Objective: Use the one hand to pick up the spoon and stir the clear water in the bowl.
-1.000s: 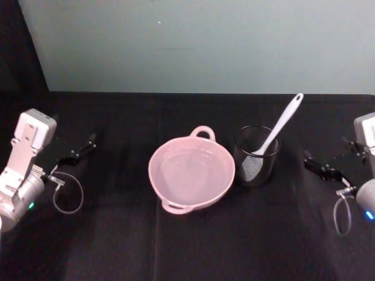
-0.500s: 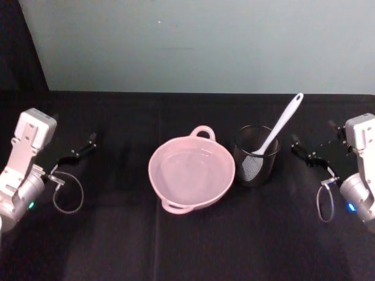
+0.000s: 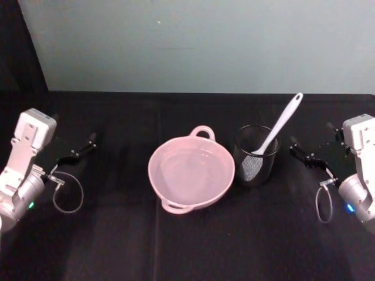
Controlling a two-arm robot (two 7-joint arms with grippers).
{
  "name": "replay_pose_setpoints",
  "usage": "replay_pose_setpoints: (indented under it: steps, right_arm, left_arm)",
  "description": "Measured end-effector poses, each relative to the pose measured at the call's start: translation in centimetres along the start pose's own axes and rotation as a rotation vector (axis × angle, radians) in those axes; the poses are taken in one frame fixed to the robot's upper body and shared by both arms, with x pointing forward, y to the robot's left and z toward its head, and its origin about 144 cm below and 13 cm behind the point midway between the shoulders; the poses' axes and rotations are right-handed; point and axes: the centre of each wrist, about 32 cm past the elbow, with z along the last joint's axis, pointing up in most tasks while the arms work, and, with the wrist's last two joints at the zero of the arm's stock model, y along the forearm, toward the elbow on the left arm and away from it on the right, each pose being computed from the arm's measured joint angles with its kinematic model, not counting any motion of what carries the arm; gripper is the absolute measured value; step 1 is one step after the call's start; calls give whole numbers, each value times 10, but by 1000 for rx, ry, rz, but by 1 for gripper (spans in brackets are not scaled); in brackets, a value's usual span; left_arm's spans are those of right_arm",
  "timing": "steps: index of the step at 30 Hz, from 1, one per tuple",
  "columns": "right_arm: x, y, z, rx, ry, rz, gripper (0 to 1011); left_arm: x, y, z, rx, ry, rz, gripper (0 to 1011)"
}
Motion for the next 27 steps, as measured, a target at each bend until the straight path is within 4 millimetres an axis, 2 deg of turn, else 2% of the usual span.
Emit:
replay_pose_setpoints:
  steps: [27]
  right_arm:
    - [1, 0, 1, 7, -1, -2, 1002]
  left_arm:
    - [0, 0, 0, 0, 0, 0, 1011]
